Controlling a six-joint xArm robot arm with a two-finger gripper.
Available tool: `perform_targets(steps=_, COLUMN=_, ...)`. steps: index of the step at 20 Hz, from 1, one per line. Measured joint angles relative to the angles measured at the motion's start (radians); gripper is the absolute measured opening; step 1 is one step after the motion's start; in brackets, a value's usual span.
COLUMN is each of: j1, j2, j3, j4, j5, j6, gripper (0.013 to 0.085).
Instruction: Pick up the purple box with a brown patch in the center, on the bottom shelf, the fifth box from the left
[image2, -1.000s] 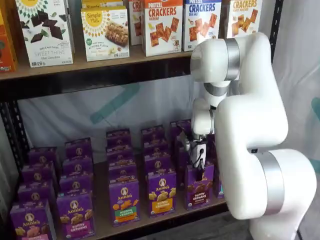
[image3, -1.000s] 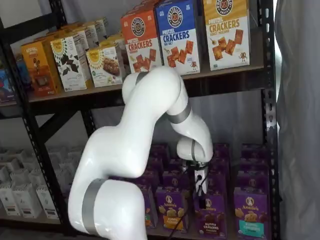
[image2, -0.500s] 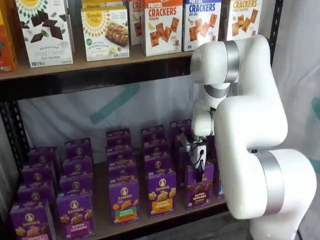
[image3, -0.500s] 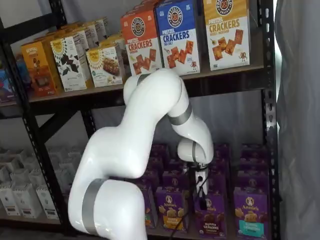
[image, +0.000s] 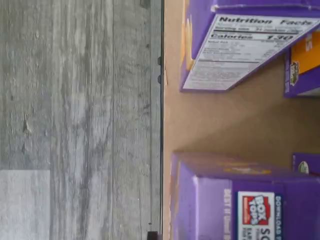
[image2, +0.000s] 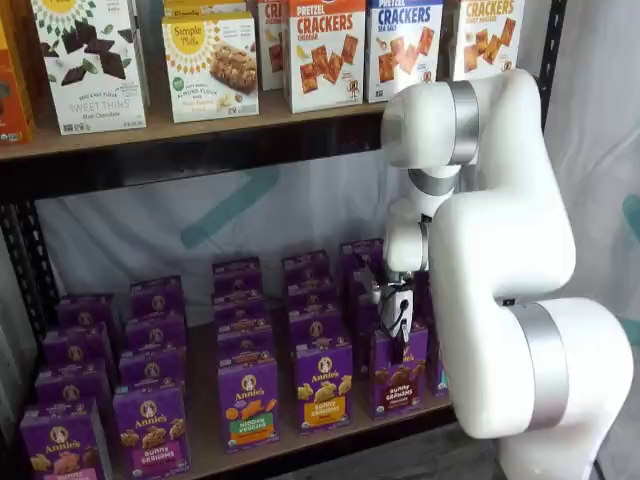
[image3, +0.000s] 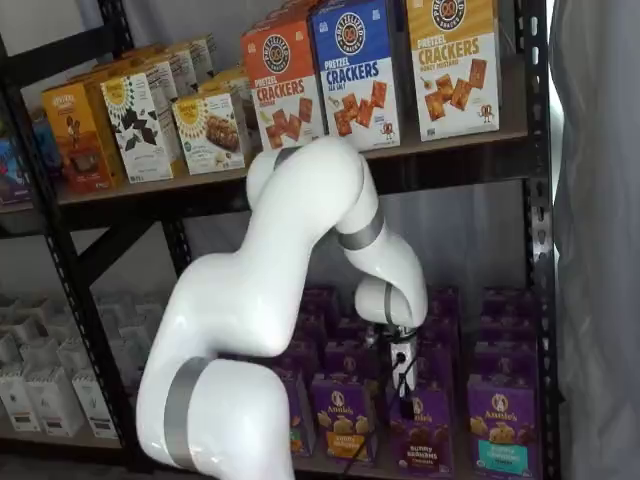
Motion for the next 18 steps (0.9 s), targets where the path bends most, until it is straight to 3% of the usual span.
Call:
perform_targets(steps=8, j1=0.002, j2=-0.007, j3=0.009, j4=-0.001, j5=-0.005, j6=0.003, gripper=0.061)
perform_targets(steps=15, j1=0.002, j2=-0.012, j3=0.019, j4=-0.006, j5=-0.008, j6=0.007, gripper=0.045)
perform_targets(steps=18, j1=0.001, j2=-0.014, j3=0.025, j4=-0.003, j5=-0.015, j6=0.004, gripper=0.045)
